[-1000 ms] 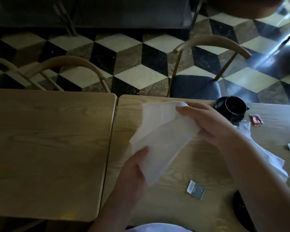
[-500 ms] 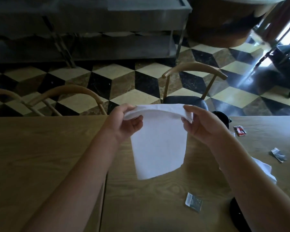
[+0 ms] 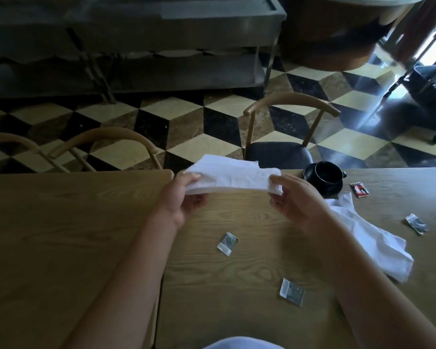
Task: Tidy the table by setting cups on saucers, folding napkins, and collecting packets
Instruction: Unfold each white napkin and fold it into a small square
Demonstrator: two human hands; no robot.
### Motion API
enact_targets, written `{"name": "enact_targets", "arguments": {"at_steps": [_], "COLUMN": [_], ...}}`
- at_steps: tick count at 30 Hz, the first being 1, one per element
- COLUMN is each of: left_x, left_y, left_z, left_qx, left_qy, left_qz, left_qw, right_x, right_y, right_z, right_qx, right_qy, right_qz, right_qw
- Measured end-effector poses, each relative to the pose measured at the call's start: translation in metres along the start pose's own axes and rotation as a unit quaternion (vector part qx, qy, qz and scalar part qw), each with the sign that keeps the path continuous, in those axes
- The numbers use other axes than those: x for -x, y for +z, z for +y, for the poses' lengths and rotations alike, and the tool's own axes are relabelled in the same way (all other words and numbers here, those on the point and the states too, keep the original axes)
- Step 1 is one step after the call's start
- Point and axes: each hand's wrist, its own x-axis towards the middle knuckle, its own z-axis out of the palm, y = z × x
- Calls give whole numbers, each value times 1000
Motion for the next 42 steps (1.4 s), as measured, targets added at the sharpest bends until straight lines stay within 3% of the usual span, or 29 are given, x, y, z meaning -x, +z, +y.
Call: {"name": "enact_targets", "arguments": {"at_steps": [6,10,13,16,20,23,29,32,35,42], "left_x": [1,23,39,50,49,34,-9,-34,-70,-157], "left_y": [-60,-88,-99,-102,-101,-96,-91,-86,-78,-59], "left_z": [-135,-206,-238,-246,-227,-200,-133,-108,-95,-88], "left_qx": [-135,-168,-176,-197,-209,-192,-4,-96,-207,-293], "left_qy": [-148,-283,-312,-288,-176,-118,-109,-75,-39,14], "left_qz": [118,113,109,112,101,78,30,62,125,175], "left_qw": [973,937,927,930,957,971,994,991,970,940], "right_x": [0,9,22,33,40,28,-23,-50,-85,-174], "right_y": [-54,-89,-108,-115,-108,-99,-79,-72,-66,-64], "right_z": [128,201,229,233,210,181,118,95,82,84], "right_qx": [249,318,316,312,275,230,131,217,308,425], "right_qy": [96,184,226,233,159,137,100,61,28,7], "right_qz": [105,134,153,140,162,98,23,-18,16,55], "right_qw": [958,920,909,910,934,958,986,974,951,904]}}
